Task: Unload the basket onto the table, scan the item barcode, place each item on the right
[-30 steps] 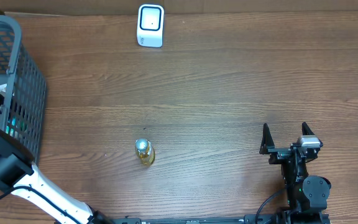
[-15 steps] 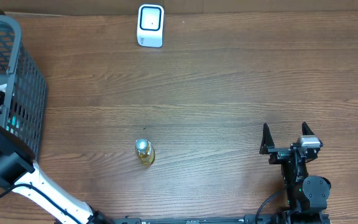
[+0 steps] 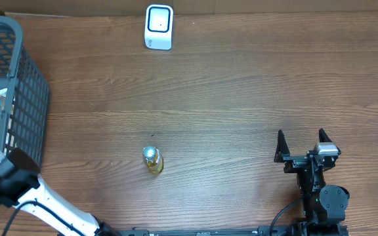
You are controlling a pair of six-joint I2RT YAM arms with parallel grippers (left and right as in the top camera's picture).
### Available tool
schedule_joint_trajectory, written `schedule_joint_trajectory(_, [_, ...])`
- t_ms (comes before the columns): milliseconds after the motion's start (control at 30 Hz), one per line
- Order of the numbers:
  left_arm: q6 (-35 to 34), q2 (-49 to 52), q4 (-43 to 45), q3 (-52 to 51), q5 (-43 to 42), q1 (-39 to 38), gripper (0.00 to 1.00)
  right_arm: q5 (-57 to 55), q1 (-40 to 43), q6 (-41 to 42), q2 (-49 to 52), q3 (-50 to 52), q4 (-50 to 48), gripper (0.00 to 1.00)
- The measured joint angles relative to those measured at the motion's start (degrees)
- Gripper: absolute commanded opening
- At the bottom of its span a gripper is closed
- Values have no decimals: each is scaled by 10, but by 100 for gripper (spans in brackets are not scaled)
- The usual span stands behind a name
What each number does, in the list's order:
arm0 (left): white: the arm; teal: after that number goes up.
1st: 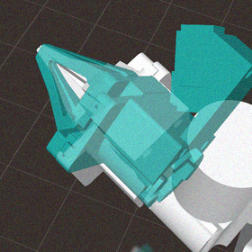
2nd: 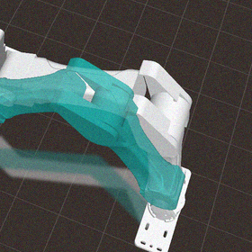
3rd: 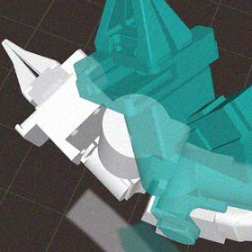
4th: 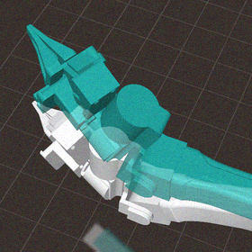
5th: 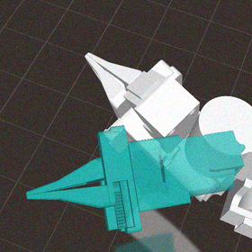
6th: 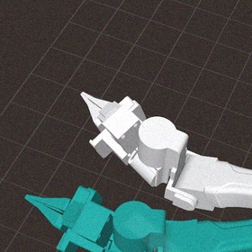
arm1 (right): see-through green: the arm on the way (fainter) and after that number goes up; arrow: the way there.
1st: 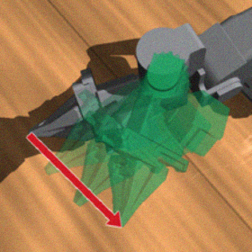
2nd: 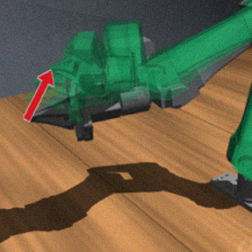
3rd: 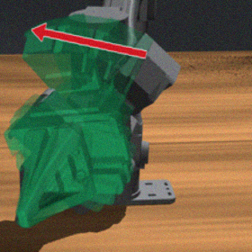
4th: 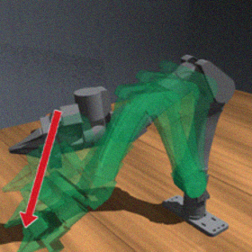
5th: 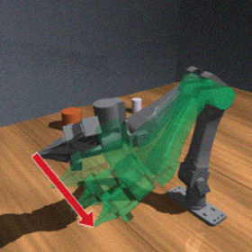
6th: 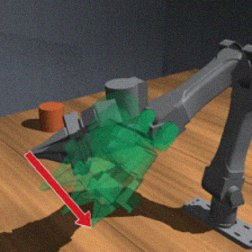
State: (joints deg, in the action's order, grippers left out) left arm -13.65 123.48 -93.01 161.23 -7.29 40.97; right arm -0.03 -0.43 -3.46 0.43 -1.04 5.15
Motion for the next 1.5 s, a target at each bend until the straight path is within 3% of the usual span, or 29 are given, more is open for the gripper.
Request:
schedule_joint_trajectory(167, [-12,-66,12,31,-53,-23,59,0,0,0,0,0,0,100])
schedule_joint_trajectory(333, [-14,-126,-5,36,-99,-94,59,0,0,0,0,0,0,100])
schedule_joint_trajectory(533, [6,-152,-40,38,-122,-241,58,0,0,0,0,0,0,100])
schedule_joint_trajectory(733, [18,-152,-40,15,-84,-396,59,0,0,0,0,0,0,100])
schedule_joint_trajectory(1167, [-4,-151,-6,-245,0,-677,62,0,0,0,0,0,0,100])
schedule_joint_trajectory(1500, [-65,-151,138,-487,35,-781,59,0,0,0,0,0,0,100])
